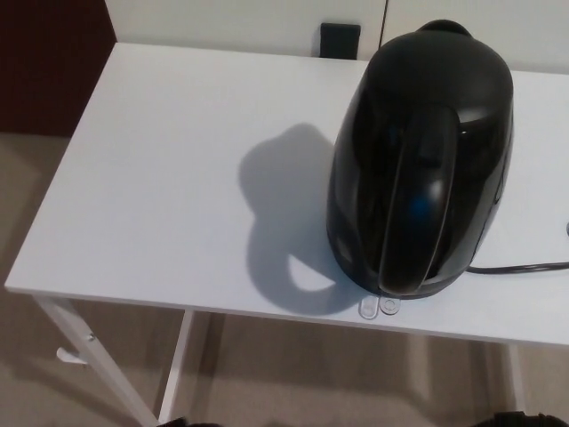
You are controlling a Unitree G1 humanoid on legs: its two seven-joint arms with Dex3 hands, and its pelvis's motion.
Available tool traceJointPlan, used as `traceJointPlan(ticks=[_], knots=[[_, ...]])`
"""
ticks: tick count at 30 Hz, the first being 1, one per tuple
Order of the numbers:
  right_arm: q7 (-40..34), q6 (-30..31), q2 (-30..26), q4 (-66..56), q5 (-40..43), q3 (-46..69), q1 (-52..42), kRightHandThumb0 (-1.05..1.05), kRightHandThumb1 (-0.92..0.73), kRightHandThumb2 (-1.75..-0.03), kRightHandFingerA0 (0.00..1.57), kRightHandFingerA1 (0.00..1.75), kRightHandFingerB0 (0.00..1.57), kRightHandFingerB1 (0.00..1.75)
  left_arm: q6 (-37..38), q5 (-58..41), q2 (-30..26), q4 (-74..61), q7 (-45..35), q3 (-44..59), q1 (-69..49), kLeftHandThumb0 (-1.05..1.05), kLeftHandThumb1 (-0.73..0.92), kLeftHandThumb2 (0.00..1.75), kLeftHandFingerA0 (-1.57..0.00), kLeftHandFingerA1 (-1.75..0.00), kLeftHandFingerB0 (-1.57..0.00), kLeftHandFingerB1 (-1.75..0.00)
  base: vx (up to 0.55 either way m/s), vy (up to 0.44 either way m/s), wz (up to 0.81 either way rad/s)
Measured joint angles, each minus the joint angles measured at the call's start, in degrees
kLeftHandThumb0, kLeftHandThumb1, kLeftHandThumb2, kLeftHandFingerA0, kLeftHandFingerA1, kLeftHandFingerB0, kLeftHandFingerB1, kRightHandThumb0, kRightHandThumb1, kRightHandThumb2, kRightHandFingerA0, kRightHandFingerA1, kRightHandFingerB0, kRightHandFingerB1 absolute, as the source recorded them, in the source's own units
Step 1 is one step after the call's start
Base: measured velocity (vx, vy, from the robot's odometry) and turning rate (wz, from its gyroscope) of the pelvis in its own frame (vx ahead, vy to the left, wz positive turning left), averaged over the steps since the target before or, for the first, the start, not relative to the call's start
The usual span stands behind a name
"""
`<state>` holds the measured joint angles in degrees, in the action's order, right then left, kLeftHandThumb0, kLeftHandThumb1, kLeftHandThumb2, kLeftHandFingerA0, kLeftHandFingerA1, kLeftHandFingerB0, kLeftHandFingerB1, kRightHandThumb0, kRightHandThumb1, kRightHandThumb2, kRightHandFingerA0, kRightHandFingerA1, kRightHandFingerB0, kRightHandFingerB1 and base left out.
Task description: The robot walk towards a table in front and click the button on the base of the boilling pot using its left middle finger
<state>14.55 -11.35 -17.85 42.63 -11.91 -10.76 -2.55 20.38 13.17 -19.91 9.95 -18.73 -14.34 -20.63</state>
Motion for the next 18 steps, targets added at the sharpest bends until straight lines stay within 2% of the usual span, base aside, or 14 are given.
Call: traceJointPlan(ticks=[1,12,18], knots=[[0.0,0.0,0.0,-0.1,0.0,0.0,0.0,-0.24,-0.60,-0.58,0.61,0.48,0.54,0.44,0.2,0.8,-0.2,-1.2,0.1,-0.8,0.3,-0.33,0.68,0.61,-0.24,-0.32,-0.15,-0.27,-0.01,-0.088,0.01],[0.6,0.0,0.0,-0.7,0.1,0.1,0.2,-0.27,-0.59,-0.57,0.60,0.47,0.54,0.44,2.3,9.6,-1.7,-12.5,1.1,-10.1,6.8,-0.37,0.61,0.59,-0.22,-0.34,-0.12,-0.25,-0.02,-0.075,0.01],[0.8,0.1,0.0,-0.8,0.1,0.1,0.7,-0.24,-0.55,-0.56,0.60,0.48,0.52,0.44,3.7,14.9,-2.7,-16.3,1.4,-15.0,11.8,-0.41,0.64,0.60,-0.21,-0.34,-0.12,-0.25,0.00,0.000,0.00]])
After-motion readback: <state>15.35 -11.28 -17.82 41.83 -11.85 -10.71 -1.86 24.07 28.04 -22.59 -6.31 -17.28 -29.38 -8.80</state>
